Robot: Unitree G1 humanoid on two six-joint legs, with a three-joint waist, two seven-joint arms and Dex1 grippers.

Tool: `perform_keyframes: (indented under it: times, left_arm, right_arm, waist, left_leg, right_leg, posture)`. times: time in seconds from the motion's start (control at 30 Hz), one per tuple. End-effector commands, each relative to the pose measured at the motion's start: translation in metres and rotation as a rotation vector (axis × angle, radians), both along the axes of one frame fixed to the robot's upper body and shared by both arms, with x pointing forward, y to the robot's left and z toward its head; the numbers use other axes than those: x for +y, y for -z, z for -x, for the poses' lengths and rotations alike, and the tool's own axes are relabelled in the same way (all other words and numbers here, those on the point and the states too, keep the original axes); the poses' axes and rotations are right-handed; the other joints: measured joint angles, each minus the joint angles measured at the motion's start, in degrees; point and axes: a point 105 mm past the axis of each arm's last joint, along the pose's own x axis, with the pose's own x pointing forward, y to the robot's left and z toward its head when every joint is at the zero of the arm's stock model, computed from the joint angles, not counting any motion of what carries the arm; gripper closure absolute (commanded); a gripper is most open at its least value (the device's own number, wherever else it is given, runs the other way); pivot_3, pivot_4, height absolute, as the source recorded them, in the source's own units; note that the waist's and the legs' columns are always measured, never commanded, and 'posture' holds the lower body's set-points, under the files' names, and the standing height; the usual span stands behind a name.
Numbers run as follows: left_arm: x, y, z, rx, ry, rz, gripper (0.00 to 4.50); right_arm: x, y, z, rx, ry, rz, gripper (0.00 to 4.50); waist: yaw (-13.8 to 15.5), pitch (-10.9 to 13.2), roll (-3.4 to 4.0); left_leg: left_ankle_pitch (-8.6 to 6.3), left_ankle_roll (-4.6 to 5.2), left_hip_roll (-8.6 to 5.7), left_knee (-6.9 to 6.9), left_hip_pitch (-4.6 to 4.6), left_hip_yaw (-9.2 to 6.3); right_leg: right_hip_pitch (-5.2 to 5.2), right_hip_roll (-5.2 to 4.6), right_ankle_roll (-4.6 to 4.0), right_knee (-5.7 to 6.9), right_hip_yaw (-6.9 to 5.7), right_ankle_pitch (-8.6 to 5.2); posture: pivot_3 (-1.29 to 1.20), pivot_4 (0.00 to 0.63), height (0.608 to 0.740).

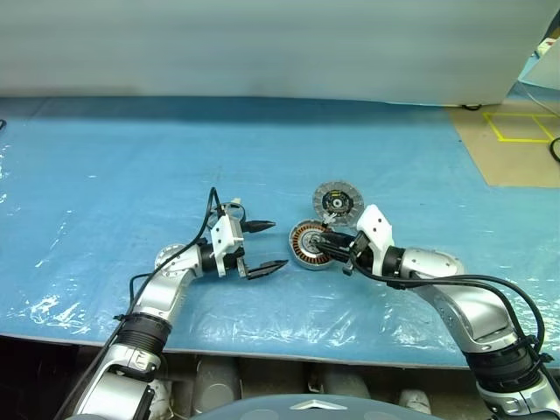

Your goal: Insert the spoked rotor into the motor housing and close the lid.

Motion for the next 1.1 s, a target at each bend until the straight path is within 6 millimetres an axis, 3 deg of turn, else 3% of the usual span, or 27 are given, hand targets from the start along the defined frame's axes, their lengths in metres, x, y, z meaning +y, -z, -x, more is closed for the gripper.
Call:
perform_keyframes:
  times: [0.03,1.1]
  left_arm:
    - [-0.004,-0.009,0.003,-0.036,0.017,0.014,0.0]
    - [-0.004,-0.007,0.002,-0.033,0.007,0.012,0.0]
  right_arm:
    - [0.001,-0.004,-0.003,-0.039,-0.009,0.025,3.84]
    - [0.008,0.014,0.0,-0.009,-0.02,0.054,3.84]
  waist:
    - [0.02,0.0,0.0]
    - [-0.02,0.0,0.0]
  left_leg:
    - [0.0,0.0,0.0,0.0,0.0,0.0]
    - [0.0,0.0,0.01,0.08,0.03,0.0]
  right_leg:
    - [0.0,0.0,0.0,0.0,0.0,0.0]
    - [0.0,0.0,-0.01,0.13,0.01,0.0]
  posture:
    - [0.0,0.15,0.74]
    - [0.0,0.15,0.74]
